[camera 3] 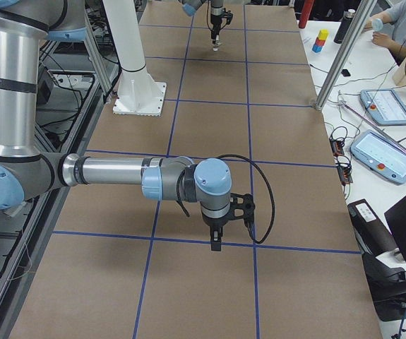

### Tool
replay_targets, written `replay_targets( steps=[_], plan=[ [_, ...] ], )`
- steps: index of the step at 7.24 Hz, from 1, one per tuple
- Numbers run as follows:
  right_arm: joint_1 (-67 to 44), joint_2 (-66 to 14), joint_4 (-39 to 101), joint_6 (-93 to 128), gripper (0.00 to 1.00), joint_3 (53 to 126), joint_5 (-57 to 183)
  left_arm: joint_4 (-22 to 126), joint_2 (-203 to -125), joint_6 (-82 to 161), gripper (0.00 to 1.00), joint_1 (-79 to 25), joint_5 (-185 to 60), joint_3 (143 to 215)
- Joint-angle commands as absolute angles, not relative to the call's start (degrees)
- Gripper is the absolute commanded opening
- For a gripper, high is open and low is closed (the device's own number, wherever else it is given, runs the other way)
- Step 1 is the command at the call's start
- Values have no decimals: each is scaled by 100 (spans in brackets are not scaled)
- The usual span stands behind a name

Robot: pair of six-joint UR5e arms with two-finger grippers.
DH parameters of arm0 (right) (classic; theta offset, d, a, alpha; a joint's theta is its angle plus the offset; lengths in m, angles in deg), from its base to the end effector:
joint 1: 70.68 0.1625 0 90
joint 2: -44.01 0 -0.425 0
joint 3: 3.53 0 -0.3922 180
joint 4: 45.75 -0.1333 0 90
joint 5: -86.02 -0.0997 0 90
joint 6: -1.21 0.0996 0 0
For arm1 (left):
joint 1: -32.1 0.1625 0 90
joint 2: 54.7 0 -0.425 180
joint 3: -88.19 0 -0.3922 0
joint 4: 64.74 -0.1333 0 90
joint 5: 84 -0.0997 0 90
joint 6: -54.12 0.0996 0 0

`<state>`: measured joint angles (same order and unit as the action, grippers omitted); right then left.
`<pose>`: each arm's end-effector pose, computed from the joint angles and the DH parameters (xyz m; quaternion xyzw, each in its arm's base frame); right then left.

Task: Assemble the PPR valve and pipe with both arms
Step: 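Lower the left gripper onto the white pipe fitting and grasp it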

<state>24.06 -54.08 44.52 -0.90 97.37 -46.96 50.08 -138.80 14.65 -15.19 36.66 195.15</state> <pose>0.1011 -0.4279 0.6324 0.0425 -0.3644 0.0132 0.9302 0.2597 -0.4030 0.5210 0.0586 0.3848 0.1073 0.9149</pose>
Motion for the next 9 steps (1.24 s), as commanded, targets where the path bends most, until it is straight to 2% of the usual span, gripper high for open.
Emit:
replay_targets(
  steps=[1, 3, 5, 6, 8, 9],
  plan=[
    [2406, -5408, 4451, -90, 100, 9737, -4696, 5005, -13881, 1466, 63, -1518, 3667, 19507],
    [2406, -5408, 4451, -90, 100, 9729, -4696, 5005, -13881, 1466, 63, -1518, 3676, 19498],
    [2406, -5408, 4451, -90, 100, 9737, -4696, 4996, -13881, 1466, 10, -1527, 3685, 19550],
    [2406, -5408, 4451, -90, 100, 9737, -4696, 4996, -13881, 1466, 0, -1536, 3694, 19629],
    [2406, -5408, 4451, -81, 100, 9737, -4696, 4377, -14090, 1448, 0, -1536, 3798, 20066],
    [2406, -5408, 4451, -81, 100, 9737, -4705, 3467, -14570, 1326, 0, -1527, 3799, 20365]
  ],
)
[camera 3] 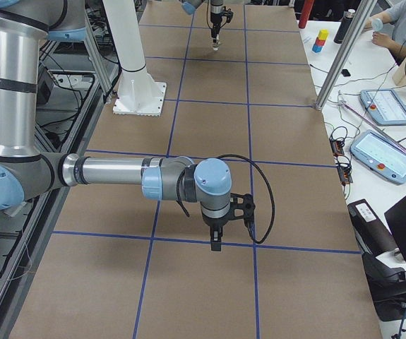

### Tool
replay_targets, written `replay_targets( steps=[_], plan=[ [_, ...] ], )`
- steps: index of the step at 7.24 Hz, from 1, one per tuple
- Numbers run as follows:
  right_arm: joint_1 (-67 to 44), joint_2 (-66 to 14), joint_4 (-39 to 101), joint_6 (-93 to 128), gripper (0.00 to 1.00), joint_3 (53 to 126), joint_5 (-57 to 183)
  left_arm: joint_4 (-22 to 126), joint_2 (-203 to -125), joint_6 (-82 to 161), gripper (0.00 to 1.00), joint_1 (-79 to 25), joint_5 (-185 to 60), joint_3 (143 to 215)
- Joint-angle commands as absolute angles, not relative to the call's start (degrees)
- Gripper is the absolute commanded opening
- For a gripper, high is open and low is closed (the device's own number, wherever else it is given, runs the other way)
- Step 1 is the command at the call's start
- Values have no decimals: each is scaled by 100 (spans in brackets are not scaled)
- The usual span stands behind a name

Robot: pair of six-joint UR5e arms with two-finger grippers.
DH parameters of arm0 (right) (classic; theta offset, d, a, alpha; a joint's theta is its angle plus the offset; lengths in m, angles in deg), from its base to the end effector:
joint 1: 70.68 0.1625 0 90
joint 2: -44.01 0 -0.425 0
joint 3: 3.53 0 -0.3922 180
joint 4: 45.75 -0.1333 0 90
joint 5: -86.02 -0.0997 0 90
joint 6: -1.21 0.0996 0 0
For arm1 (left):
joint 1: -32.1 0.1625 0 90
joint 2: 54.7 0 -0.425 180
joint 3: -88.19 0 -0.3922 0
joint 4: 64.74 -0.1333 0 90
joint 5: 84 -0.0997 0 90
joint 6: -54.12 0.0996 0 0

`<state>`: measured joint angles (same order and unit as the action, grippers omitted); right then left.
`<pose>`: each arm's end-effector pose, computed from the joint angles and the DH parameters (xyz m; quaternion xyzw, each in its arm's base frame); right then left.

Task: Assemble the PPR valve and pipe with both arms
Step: 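Carry the white pipe fitting with the left gripper to the table center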

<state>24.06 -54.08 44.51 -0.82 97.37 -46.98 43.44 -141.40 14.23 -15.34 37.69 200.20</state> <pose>0.1011 -0.4279 0.6324 0.0423 -0.3645 0.0138 0.9301 0.2634 -0.4066 0.4689 0.0582 0.3954 0.1076 0.9103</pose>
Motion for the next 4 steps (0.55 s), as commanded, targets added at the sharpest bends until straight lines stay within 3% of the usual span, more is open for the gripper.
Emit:
replay_targets(
  steps=[1, 4],
  plan=[
    [2406, -5408, 4443, -81, 100, 9737, -4696, 2823, -15237, 881, 0, -1484, 3799, 20429],
    [2406, -5408, 4443, -81, 100, 9737, -4696, 1651, -17213, -761, 0, -336, 3633, 20194]
  ],
)
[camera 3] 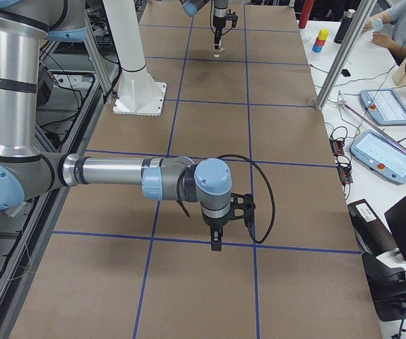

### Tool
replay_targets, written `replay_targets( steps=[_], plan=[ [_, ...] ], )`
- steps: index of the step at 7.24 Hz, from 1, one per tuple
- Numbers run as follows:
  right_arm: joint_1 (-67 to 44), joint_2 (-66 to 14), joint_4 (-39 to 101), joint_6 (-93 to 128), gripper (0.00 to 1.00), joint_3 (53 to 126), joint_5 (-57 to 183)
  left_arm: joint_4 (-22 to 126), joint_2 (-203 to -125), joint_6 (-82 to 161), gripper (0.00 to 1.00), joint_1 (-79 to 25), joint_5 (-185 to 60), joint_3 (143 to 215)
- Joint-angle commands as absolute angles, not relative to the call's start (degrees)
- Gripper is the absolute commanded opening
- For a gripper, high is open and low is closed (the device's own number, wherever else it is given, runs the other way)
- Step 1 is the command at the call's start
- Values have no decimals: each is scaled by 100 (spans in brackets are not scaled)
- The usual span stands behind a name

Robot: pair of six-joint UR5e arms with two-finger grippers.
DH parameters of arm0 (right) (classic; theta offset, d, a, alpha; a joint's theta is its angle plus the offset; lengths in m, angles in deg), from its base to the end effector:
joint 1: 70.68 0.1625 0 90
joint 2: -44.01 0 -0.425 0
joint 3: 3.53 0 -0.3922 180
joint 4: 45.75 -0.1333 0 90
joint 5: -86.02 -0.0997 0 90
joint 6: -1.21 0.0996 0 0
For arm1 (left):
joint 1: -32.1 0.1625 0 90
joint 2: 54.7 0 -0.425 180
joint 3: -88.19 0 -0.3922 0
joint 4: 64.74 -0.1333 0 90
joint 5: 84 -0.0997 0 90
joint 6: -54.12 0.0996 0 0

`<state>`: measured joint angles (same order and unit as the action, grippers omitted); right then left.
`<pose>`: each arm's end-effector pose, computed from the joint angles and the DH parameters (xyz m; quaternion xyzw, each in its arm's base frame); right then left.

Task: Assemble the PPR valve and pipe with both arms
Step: 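Carry the white pipe fitting with the left gripper to the table center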

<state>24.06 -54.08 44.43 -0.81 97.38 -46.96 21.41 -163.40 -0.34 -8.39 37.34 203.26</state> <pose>0.1011 -0.4280 0.6322 0.0430 -0.3643 0.0136 0.9302 0.3658 -0.4194 0.2950 0.0024 0.4153 0.0530 0.9081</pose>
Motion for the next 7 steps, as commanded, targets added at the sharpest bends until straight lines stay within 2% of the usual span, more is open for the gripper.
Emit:
replay_targets(
  steps=[1, 4, 5, 7],
  plan=[
    [2406, -5408, 4434, -81, 100, 9737, -4696, 1595, -17891, -1454, 0, -36, 3223, 19783],
    [2406, -5408, 4442, -81, 100, 9746, -4705, 1821, -19773, -2497, 0, 327, 2798, 17747],
    [2406, -5408, 4443, -81, 100, 9737, -4705, 2206, -20013, -2516, 0, 327, 2789, 17149],
    [2406, -5408, 4443, -81, 100, 9737, -4705, 2350, -19972, -2481, 0, 319, 2666, 16941]
  ],
)
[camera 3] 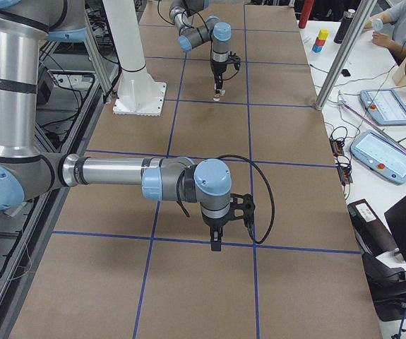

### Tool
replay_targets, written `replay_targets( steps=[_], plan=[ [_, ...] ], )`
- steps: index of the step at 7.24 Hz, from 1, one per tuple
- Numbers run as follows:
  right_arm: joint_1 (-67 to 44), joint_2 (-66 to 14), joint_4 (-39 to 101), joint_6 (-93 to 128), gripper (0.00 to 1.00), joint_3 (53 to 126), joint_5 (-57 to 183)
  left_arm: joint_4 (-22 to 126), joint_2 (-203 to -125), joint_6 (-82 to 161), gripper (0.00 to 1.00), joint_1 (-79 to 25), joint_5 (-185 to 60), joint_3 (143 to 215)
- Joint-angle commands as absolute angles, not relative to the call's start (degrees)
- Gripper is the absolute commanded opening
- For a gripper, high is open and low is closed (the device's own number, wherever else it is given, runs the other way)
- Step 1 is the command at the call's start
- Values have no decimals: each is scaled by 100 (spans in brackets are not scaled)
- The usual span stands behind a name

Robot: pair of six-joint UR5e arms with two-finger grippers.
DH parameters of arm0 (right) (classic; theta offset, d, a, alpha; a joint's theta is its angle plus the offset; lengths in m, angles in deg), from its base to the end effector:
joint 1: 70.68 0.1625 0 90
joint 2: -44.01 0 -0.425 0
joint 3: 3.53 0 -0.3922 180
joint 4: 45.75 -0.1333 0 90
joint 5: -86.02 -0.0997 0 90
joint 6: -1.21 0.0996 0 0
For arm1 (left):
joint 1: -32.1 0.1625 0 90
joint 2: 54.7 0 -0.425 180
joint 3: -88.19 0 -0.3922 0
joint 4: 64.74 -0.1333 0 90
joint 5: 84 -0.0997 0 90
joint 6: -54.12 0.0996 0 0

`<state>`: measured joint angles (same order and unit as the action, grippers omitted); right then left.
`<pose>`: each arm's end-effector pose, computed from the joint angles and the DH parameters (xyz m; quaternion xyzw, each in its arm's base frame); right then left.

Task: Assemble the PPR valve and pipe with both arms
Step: 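Carry the white pipe fitting with the left gripper to the table center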

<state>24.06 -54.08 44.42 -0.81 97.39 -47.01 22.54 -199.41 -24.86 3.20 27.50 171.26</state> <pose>0.1010 -0.4280 0.6320 0.0432 -0.3647 0.0136 0.9300 0.6067 -0.4455 0.1125 -0.0334 0.4126 -0.0704 0.9076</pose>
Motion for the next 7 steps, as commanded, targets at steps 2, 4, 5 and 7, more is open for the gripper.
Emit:
replay_targets(
  steps=[2, 4, 5, 7],
  plan=[
    [2406, -5408, 4443, -81, 100, 9737, -4705, 2341, -19963, -2332, 0, 319, 2639, 16853],
    [2406, -5408, 4443, -81, 100, 9737, -4714, 2376, -19884, -2261, 0, 319, 2639, 16844],
    [2406, -5408, 4451, -81, 100, 9737, -4740, 2377, -19884, -2017, 0, 310, 2648, 16852],
    [2406, -5408, 4451, -81, 100, 9737, -4740, 2385, -19884, -1980, 42, 301, 2657, 16861]
  ],
)
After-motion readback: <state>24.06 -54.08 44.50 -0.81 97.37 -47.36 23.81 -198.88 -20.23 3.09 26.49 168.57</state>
